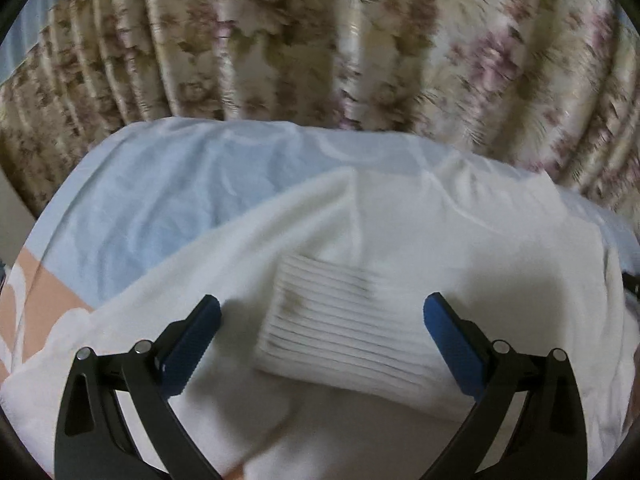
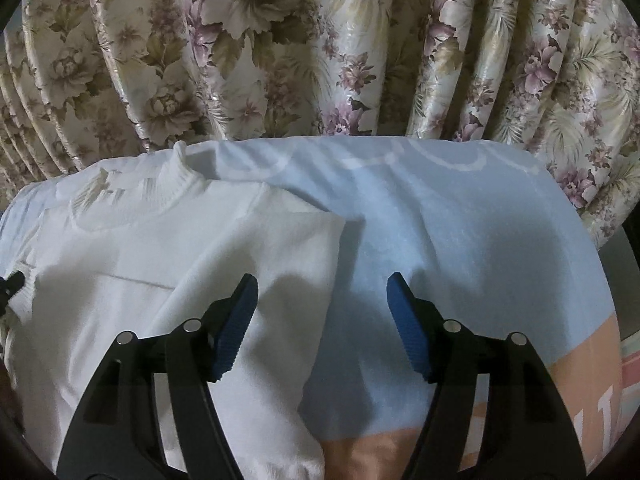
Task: Fold small clothes
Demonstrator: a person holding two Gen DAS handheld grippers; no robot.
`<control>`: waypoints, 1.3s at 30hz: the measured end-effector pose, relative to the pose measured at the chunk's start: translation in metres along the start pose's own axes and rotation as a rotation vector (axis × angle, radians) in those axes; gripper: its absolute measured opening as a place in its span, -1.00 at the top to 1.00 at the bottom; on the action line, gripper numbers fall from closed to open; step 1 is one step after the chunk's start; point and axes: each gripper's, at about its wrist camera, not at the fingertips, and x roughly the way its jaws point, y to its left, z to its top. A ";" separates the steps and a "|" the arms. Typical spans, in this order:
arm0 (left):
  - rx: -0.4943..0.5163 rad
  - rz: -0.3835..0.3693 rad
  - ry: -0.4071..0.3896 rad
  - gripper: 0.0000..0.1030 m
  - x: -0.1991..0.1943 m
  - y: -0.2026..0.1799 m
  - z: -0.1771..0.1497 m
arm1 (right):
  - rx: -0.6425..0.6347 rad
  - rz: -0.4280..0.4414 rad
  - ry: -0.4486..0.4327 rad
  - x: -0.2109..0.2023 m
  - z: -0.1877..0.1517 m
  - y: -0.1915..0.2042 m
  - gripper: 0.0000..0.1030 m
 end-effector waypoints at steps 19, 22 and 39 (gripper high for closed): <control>0.052 0.156 -0.101 0.71 -0.009 0.002 0.014 | -0.007 0.038 0.001 -0.002 -0.004 0.014 -0.33; 0.047 0.200 -0.105 0.71 -0.008 0.006 0.008 | -0.003 0.033 0.000 -0.002 -0.004 0.012 -0.33; -0.079 0.240 -0.076 0.08 -0.019 0.040 -0.004 | -0.009 -0.002 0.001 -0.008 -0.016 0.003 -0.38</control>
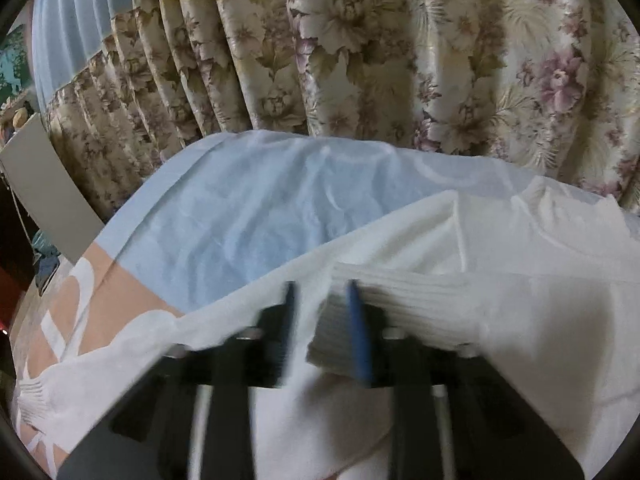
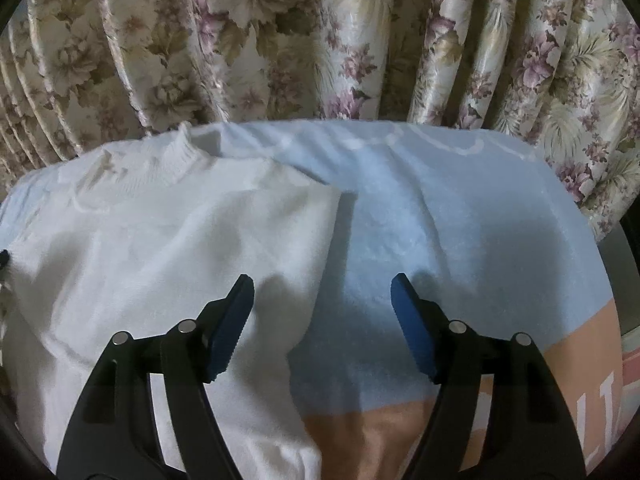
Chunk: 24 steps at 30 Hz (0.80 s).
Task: Fold small clothes
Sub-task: 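Move the left tool to the other sleeve cuff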
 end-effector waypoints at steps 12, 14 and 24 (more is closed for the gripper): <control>-0.004 -0.085 -0.032 -0.52 -0.068 0.021 -0.024 | 0.002 0.058 -0.107 -0.082 -0.023 0.015 -0.41; -0.004 -0.106 -0.036 -0.53 -0.079 0.029 -0.029 | 0.001 0.064 -0.117 -0.095 -0.031 0.020 -0.41; -0.010 -0.175 -0.056 -0.53 -0.122 0.078 -0.059 | 0.022 0.060 -0.156 -0.153 -0.087 0.063 -0.41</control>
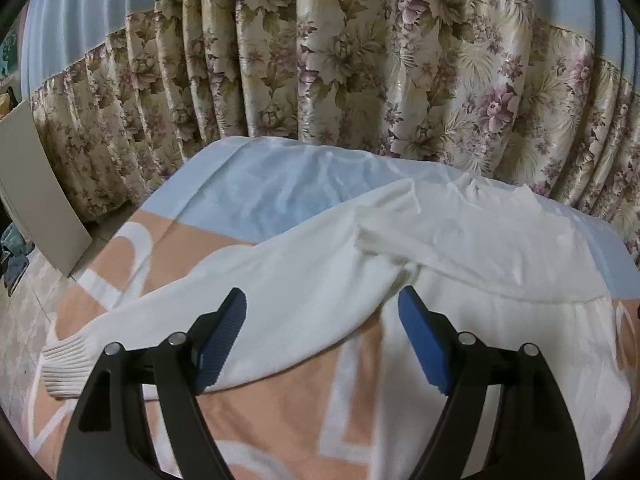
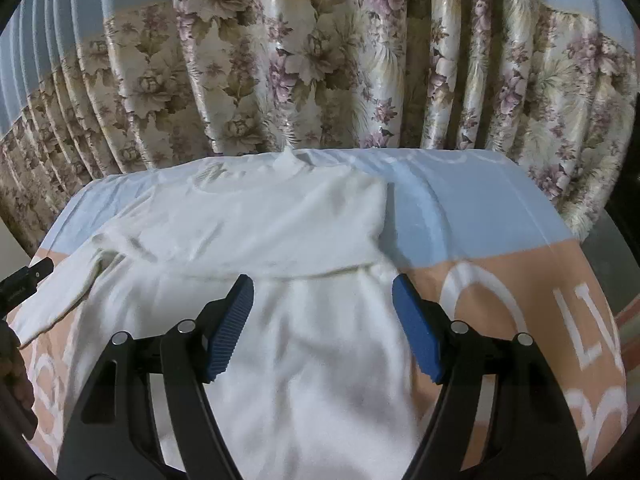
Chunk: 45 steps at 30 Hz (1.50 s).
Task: Fold small clothes
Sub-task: 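Move the left tool to the other sleeve cuff, then grasp the other sleeve cuff with the left tool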
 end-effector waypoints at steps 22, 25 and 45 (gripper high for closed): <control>-0.123 0.115 0.000 -0.55 -0.040 0.182 -0.060 | -0.081 0.074 -0.016 -0.047 -0.049 0.137 -0.48; -0.134 0.150 0.005 -0.55 -0.041 0.200 -0.069 | -0.095 0.080 -0.005 -0.041 -0.053 0.150 -0.49; -0.223 0.159 0.103 0.12 -0.014 0.234 -0.095 | -0.139 0.126 0.050 -0.018 -0.064 0.193 -0.51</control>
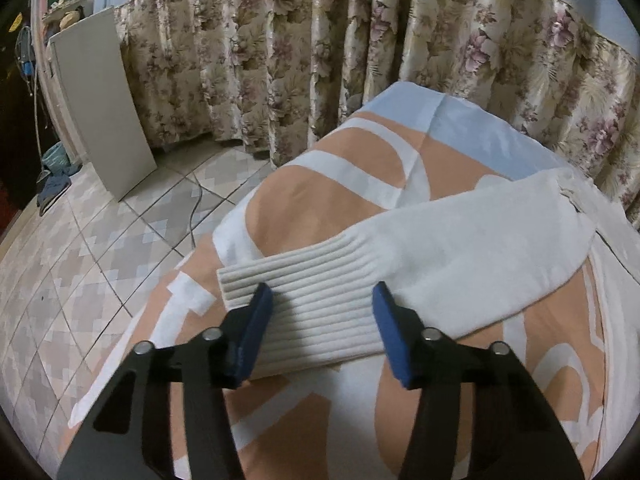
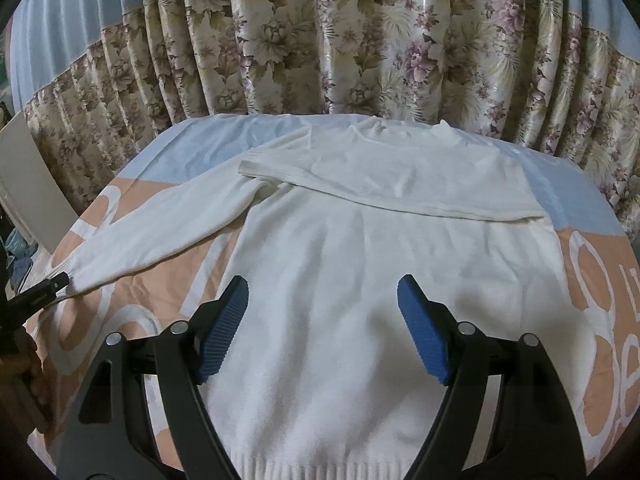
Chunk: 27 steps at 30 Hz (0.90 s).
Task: Fold small clothes
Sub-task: 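Grasp the other sleeve cuff with the left tool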
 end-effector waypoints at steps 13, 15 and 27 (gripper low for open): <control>-0.021 0.032 -0.029 1.00 -0.014 -0.012 0.008 | 0.008 0.009 0.004 0.000 0.000 -0.012 -0.52; -0.012 0.062 -0.035 1.00 -0.014 -0.017 0.010 | 0.009 0.012 0.001 -0.001 0.001 -0.015 -0.52; -0.104 0.191 -0.015 -0.34 -0.004 0.011 0.003 | 0.020 0.005 0.017 0.001 0.000 -0.030 -0.53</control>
